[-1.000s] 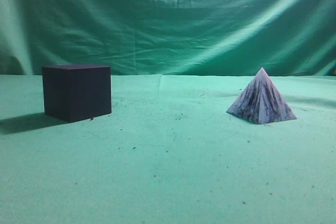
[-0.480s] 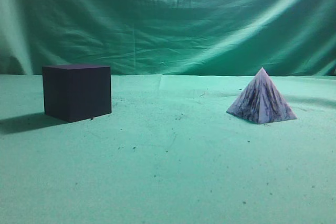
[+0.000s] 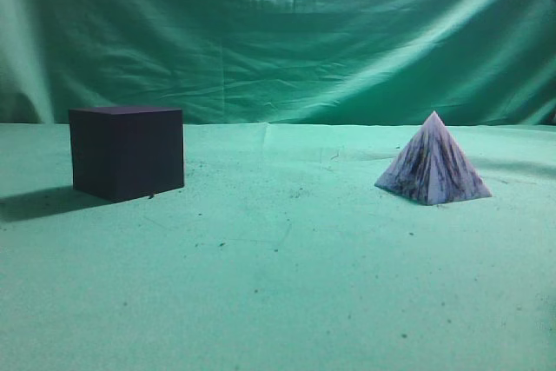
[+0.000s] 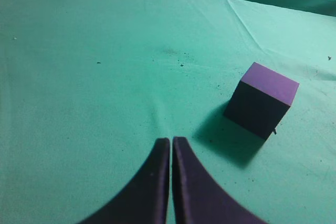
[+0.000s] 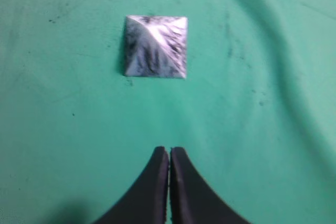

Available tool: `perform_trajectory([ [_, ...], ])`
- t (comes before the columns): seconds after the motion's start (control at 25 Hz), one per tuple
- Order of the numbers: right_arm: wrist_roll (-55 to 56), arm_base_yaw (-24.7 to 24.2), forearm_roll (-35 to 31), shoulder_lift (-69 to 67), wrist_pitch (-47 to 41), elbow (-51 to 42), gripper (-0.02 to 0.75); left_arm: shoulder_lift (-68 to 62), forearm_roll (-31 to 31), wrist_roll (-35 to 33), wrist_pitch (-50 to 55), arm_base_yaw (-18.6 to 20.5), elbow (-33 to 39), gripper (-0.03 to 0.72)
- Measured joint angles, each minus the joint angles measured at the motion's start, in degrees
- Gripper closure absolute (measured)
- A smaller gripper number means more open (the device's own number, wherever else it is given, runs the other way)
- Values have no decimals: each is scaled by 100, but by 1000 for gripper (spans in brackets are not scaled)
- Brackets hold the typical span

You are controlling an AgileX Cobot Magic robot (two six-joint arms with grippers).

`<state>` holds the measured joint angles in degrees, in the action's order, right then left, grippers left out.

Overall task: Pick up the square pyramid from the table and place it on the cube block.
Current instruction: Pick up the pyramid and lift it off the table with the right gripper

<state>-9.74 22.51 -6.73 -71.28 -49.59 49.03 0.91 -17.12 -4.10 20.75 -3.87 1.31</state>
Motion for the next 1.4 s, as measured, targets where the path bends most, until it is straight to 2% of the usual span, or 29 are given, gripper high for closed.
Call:
perform_trajectory([
  [0.08, 25, 254, 63, -397, 65, 189, 738, 0, 0, 0, 0, 0, 0, 688],
  [0.12, 25, 342, 58, -614, 95, 297, 690, 0, 0, 0, 0, 0, 0, 688],
  [0.2, 25, 397, 36, -1000, 144, 510, 580, 0, 0, 0, 0, 0, 0, 688],
  [0.28, 25, 407, 36, -1381, 166, 682, 436, 0, 0, 0, 0, 0, 0, 688],
  [0.4, 35, 407, 36, -1830, 265, 881, 169, 0, 0, 0, 0, 0, 0, 688],
  [0.52, 35, 407, 36, -2240, 319, 1060, 76, 0, 0, 0, 0, 0, 0, 688],
  [0.92, 46, 407, 48, -3495, 391, 1717, 92, 0, 0, 0, 0, 0, 0, 688],
  [0.96, 46, 407, 48, -3585, 396, 1746, 150, 0, 0, 0, 0, 0, 0, 688],
  [1.04, 46, 407, 74, -3677, 408, 1780, 147, 0, 0, 0, 0, 0, 0, 688],
  [1.12, 46, 407, 117, -3726, 395, 1818, 207, 0, 0, 0, 0, 0, 0, 688],
  [1.2, 46, 407, 177, -3762, 369, 1842, 202, 0, 0, 0, 0, 0, 0, 688],
  [1.24, 46, 407, 222, -3776, 347, 1853, 262, 0, 0, 0, 0, 0, 0, 688],
  [1.32, 19, 407, 281, -3828, 267, 1891, 318, 0, 0, 0, 0, 0, 0, 688],
  [1.4, 11, 407, 289, -3853, 165, 1915, 316, 0, 0, 0, 0, 0, 0, 688],
])
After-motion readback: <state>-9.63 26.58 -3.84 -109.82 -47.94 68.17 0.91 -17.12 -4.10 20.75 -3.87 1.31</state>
